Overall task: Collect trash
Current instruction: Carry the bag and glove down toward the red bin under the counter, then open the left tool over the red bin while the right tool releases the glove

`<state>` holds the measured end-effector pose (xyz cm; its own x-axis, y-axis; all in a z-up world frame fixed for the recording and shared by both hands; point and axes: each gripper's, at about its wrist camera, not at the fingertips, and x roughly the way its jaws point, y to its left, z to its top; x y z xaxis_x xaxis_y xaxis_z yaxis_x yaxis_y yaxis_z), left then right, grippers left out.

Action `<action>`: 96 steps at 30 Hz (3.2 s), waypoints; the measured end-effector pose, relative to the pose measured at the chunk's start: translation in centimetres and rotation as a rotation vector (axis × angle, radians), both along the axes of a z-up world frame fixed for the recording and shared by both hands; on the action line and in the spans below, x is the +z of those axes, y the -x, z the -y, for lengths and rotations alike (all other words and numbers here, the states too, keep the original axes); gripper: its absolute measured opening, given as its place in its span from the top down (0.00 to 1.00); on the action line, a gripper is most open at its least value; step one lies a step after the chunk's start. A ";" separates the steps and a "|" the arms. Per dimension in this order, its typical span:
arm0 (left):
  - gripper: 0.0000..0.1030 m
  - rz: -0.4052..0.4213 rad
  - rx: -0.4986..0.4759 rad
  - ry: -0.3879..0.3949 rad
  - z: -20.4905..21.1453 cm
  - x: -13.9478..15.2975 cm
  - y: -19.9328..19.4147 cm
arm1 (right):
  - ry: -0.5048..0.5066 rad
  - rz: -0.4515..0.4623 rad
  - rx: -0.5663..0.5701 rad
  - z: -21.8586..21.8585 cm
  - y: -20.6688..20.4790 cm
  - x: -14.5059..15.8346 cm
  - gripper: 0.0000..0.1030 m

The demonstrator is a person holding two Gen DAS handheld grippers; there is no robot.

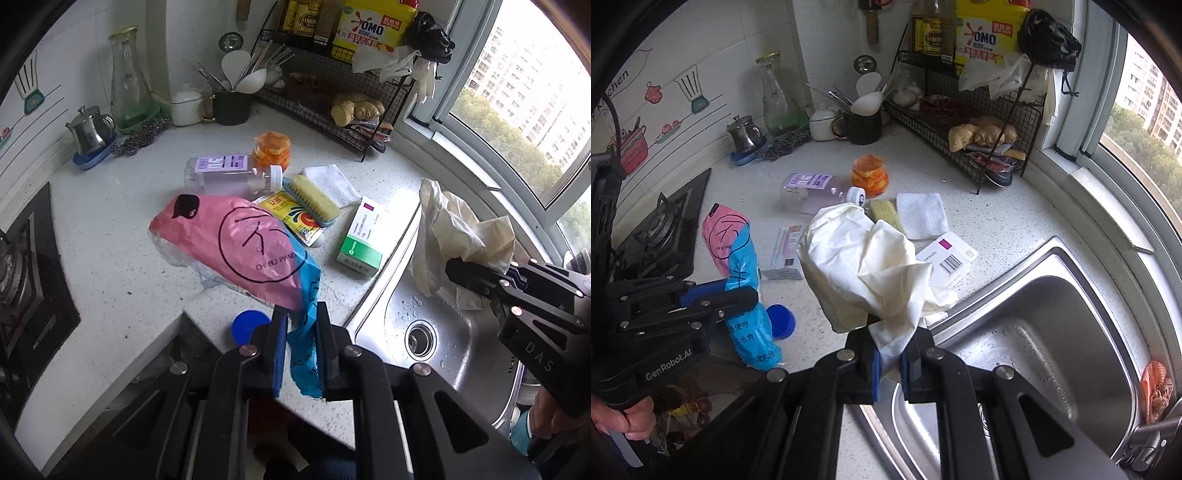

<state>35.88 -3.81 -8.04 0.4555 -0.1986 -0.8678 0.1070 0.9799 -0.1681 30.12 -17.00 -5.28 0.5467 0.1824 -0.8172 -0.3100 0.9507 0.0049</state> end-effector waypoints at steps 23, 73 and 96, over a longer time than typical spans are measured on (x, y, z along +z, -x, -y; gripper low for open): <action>0.88 -0.157 0.157 -0.049 -10.8 -7.5 17.9 | 0.021 -0.102 0.184 -12.3 13.3 -6.8 0.93; 0.41 -0.354 0.121 -0.003 -10.7 -38.3 14.3 | 0.069 -0.426 -0.020 -10.6 9.3 -36.7 0.93; 0.01 -0.384 0.246 -0.001 -16.7 -47.5 16.6 | 0.137 -0.515 0.108 -14.3 7.9 -48.6 0.92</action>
